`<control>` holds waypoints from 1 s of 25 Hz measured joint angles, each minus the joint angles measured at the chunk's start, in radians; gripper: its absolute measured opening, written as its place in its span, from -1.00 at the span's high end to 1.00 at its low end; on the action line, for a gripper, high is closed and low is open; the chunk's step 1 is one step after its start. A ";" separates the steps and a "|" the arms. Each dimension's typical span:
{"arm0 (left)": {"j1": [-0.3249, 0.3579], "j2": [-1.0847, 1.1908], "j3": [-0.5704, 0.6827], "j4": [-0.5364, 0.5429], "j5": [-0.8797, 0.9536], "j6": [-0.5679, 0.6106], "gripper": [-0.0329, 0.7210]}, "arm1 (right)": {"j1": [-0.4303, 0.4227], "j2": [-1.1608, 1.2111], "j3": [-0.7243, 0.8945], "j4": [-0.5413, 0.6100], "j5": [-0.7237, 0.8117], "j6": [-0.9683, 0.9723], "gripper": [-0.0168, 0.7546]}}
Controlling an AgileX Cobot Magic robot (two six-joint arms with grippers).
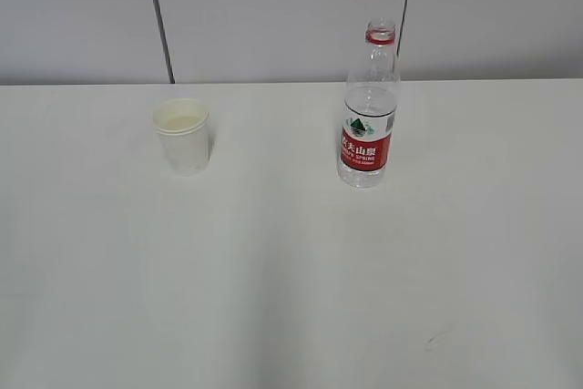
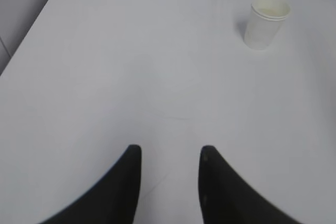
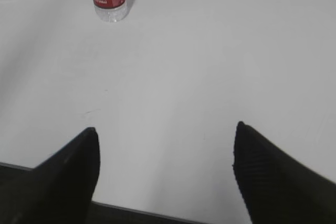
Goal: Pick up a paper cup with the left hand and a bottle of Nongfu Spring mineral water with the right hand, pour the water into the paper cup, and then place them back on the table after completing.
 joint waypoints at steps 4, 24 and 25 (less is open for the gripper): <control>0.000 0.000 0.000 0.000 0.000 0.000 0.28 | 0.000 0.000 0.007 0.000 0.006 -0.006 -0.56; 0.000 0.000 0.000 0.000 0.000 0.000 0.28 | -0.079 0.000 0.009 -0.007 0.008 -0.008 -0.56; 0.000 0.000 0.000 0.000 0.000 0.000 0.28 | -0.079 0.000 0.009 -0.007 0.008 -0.008 -0.56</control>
